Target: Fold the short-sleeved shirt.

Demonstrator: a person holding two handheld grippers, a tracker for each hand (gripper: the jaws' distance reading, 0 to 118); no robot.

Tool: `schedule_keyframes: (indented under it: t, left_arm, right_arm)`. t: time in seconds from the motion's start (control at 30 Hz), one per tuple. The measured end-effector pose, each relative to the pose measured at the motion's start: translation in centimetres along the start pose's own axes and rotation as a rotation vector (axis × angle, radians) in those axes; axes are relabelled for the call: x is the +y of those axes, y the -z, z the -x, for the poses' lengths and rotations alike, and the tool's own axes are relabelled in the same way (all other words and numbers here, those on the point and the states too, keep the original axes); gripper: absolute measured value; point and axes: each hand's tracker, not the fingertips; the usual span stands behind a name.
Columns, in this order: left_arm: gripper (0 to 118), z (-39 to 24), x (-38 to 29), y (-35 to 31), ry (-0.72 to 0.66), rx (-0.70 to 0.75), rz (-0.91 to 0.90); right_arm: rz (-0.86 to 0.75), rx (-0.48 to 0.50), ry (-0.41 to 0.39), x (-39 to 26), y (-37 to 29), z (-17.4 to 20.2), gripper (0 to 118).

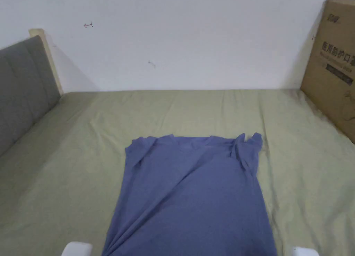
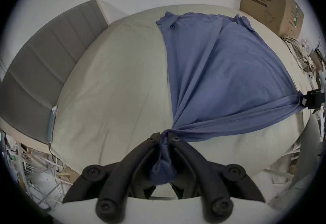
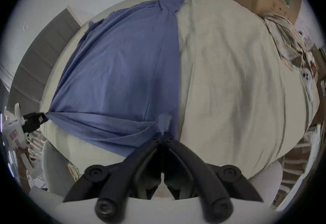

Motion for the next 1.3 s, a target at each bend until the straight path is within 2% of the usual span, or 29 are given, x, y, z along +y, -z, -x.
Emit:
schedule_keyframes:
  t: [0.07, 0.1, 0.13, 0.17, 0.2, 0.23, 0.27, 0.3, 0.47, 0.53, 0.57, 0.6, 0.63, 0.67, 0.7, 0.73, 0.77, 0.87, 1.0, 1.07, 1.1, 1.17, 1.2, 1.23, 1.3]
  left_arm:
    - [7, -0.4, -0.2, -0.2, -0.007, 0.005, -0.018]
    - [11, -0.4, 0.1, -0.1, 0.001, 0.007, -0.02]
    - [23, -0.6, 0.4, -0.1, 0.014, 0.014, 0.0]
    - [39, -0.6, 0.5, -0.1, 0.018, 0.022, 0.018]
    - [61, -0.5, 0.3, -0.2, 0.011, 0.027, 0.018]
    - [89, 0.0, 0.3, -0.2, -0.008, 0.024, 0.022]
    - [99, 0.3, 0.2, -0.5, -0.037, 0.003, 0.029]
    - [100, 0.6, 0.2, -0.9, -0.067, -0.017, 0.018]
    - [99, 0.2, 0.2, -0.8, -0.123, -0.066, -0.019]
    - [99, 1.0, 1.0, -3.4, -0.126, -0.082, -0.047]
    - [98, 0.7, 1.0, -3.4, -0.131, -0.097, -0.067]
    - [91, 0.2, 1.0, -3.3, -0.128, -0.116, -0.08]
    - [68, 1.6, 2.1, -5.6, -0.125, -0.135, -0.087]
    - [38, 1.7, 2.4, -5.8, -0.122, -0.157, -0.092]
    - [38, 1.7, 2.5, -5.7, -0.119, -0.17, -0.091]
    - [25, 1.5, 2.5, -5.2, -0.121, -0.174, -0.088]
    - [0, 1.4, 2.6, -4.4, -0.126, -0.169, -0.068]
    - [0, 0.8, 2.2, -3.1, -0.165, -0.202, -0.018]
    - [0, -0.2, 1.4, -4.9, -0.168, -0.156, -0.029]
    - [2, 1.5, 1.5, -4.5, -0.188, -0.127, -0.033]
    - [14, 1.6, 1.4, -4.4, -0.205, -0.108, -0.021]
    - [80, 2.6, 1.2, -3.8, -0.222, -0.097, 0.021]
    - [101, 3.1, 1.0, -3.2, -0.225, -0.101, 0.041]
    - [106, 3.0, 0.6, -3.0, -0.229, -0.102, 0.05]
    - [103, 3.3, -0.2, -2.4, -0.233, -0.108, 0.055]
  right_arm:
    - [-0.019, 0.011, 0.019, -0.1, -0.2, -0.1, 1]
    - [-0.025, 0.005, 0.02, 0.0, -0.5, -0.1, 1]
    - [-0.031, 0.01, 0.017, 0.2, -0.6, -0.2, 6]
    - [-0.036, 0.005, 0.005, 0.3, -0.8, 0.0, 17]
    - [-0.049, -0.027, -0.026, 0.2, -1.1, 0.2, 30]
    - [-0.06, -0.049, -0.053, 0.2, -1.3, 0.2, 46]
    - [-0.064, -0.06, -0.079, 0.4, -1.6, 0.3, 59]
    - [-0.069, -0.066, -0.087, 0.4, -1.9, 0.3, 66]
    - [-0.128, -0.027, -0.081, 2.1, -3.8, 0.5, 65]
    - [-0.159, 0.004, -0.074, 3.0, -4.3, 0.7, 64]
    - [-0.167, 0.01, -0.078, 3.4, -4.5, 0.9, 64]
    - [-0.176, 0.012, -0.084, 3.7, -4.6, 1.0, 62]
    - [-0.18, 0.006, -0.096, 3.9, -4.5, 1.2, 55]
    - [-0.18, -0.005, -0.111, 4.1, -4.3, 1.4, 42]
    - [-0.181, -0.018, -0.122, 4.1, -4.2, 1.6, 34]
    - [-0.186, -0.026, -0.126, 3.8, -4.0, 1.7, 34]
    - [-0.185, -0.037, -0.122, 3.6, -3.7, 1.8, 3]
    - [-0.153, 0.001, -0.114, 2.3, -2.8, 2.0, 0]
    - [-0.122, -0.015, -0.11, 2.1, -1.9, 2.2, 0]
    - [-0.122, -0.01, -0.105, 2.3, -2.0, 2.2, 0]
    - [-0.125, -0.003, -0.102, 2.4, -2.0, 2.2, 0]
    - [-0.127, 0.0, -0.101, 2.4, -2.1, 2.3, 0]
    - [-0.127, -0.001, -0.103, 2.6, -2.1, 2.4, 0]
    - [-0.125, -0.003, -0.105, 2.6, -2.1, 2.5, 0]
    - [-0.118, -0.006, -0.111, 2.5, -2.0, 2.6, 0]
